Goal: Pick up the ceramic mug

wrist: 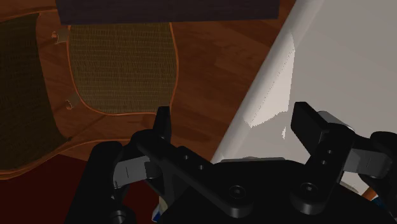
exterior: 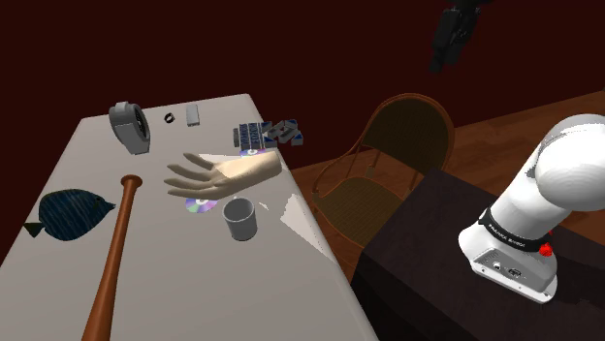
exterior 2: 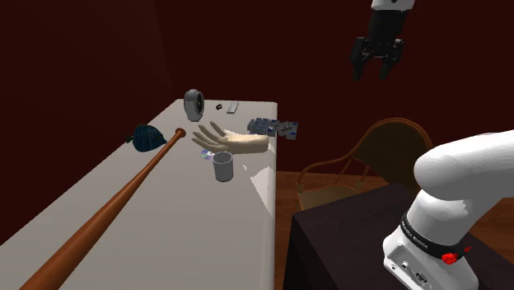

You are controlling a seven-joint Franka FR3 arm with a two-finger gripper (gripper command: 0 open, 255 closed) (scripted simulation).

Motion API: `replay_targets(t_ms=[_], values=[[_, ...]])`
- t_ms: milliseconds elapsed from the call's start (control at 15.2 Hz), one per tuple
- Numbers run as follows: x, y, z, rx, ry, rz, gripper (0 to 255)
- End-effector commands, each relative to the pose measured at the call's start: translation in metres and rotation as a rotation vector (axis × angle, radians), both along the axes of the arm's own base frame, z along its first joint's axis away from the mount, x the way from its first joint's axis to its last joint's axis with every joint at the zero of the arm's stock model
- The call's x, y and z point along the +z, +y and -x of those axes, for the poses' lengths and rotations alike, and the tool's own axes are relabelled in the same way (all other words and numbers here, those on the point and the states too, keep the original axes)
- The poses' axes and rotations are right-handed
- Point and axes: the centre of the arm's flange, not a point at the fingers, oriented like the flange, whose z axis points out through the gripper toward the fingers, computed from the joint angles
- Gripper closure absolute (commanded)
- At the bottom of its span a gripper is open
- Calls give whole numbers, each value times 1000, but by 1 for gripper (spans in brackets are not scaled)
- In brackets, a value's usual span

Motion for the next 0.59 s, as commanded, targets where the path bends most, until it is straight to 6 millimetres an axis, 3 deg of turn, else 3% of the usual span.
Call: replay_targets(t_ms=[0,528], values=[[0,0,0,0,0,0,0],[-55,80,-49,-1,8,23,0]])
